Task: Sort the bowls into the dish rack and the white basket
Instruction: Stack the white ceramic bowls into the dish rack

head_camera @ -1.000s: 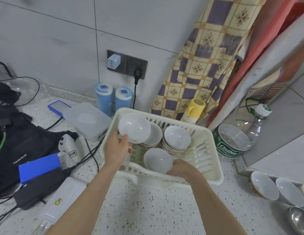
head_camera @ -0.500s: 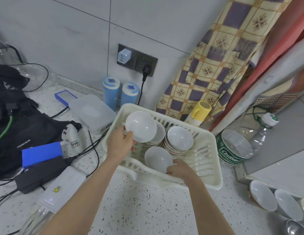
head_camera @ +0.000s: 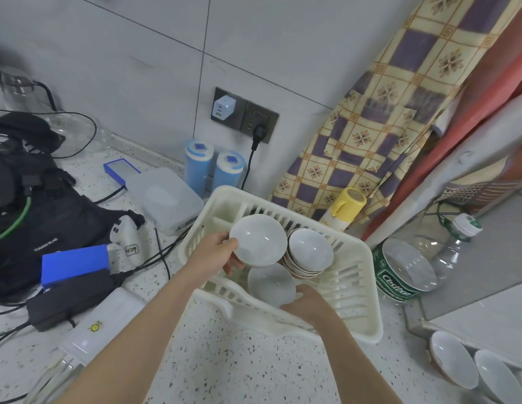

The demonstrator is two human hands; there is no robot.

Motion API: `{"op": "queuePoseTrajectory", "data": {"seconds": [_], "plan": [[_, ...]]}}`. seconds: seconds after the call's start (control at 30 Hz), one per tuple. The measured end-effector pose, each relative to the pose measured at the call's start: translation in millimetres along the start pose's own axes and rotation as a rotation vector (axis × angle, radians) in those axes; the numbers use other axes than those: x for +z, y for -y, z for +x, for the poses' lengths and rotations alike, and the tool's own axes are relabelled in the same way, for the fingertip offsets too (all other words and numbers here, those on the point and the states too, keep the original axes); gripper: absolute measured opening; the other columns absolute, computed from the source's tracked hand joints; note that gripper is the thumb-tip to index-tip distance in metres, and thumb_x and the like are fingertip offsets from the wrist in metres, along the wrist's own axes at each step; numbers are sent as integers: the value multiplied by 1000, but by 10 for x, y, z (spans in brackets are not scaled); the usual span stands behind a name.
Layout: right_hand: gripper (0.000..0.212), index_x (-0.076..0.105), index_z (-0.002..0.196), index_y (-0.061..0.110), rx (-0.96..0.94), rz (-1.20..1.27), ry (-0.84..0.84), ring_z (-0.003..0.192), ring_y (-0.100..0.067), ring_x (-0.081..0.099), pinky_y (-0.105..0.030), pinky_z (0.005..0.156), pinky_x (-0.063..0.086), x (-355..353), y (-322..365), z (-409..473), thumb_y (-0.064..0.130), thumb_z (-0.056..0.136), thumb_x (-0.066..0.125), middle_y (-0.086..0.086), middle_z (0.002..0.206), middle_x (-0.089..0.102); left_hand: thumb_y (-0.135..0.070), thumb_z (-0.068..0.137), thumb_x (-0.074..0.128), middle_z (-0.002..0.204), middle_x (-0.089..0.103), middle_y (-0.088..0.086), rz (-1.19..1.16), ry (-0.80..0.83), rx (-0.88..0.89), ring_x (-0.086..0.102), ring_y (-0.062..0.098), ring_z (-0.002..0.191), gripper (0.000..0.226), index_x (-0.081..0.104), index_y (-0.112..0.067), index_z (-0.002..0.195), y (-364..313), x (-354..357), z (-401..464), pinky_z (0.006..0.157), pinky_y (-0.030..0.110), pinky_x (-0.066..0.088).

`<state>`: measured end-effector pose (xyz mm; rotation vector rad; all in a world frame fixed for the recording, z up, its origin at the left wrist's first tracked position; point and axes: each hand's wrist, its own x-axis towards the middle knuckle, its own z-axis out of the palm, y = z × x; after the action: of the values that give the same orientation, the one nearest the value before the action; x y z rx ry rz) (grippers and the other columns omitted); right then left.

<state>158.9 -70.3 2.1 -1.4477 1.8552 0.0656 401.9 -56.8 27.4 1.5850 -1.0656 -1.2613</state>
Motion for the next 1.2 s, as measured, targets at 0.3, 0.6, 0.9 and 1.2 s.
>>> {"op": "queuePoseTrajectory", "data": {"seconds": [0.3,0.6,0.9,1.2], "plan": [[35,59,114,33,-128,333,-354,91,-11,62,-39,88,47,-36,3,-279,52,86,51,14,83,71,-12,93,47,67,75,0,51,145,12,58,6,39,19,62,-19,102,-65,-14,-77,40,15,43],[22,65,110,38,-372,542,-194,66,6,62,-25,66,43,-70,36,-437,48,96,52,3,78,76,-21,93,55,89,79,4,40,326,-45,62,26,68,19,64,-19,109,-115,54,-12,54,24,46],[31,73,80,37,-399,618,-165,53,-9,43,-22,58,39,-96,-9,-455,33,100,50,6,76,71,-28,86,58,83,78,5,149,340,-30,64,30,74,21,66,-18,103,-38,148,85,52,26,44],[18,67,78,35,-337,348,-270,57,-3,51,-30,61,40,-43,18,-430,33,74,50,20,68,69,-50,87,61,80,78,-6,253,383,40,50,4,43,33,64,-27,110,-4,169,103,48,18,40]]}}
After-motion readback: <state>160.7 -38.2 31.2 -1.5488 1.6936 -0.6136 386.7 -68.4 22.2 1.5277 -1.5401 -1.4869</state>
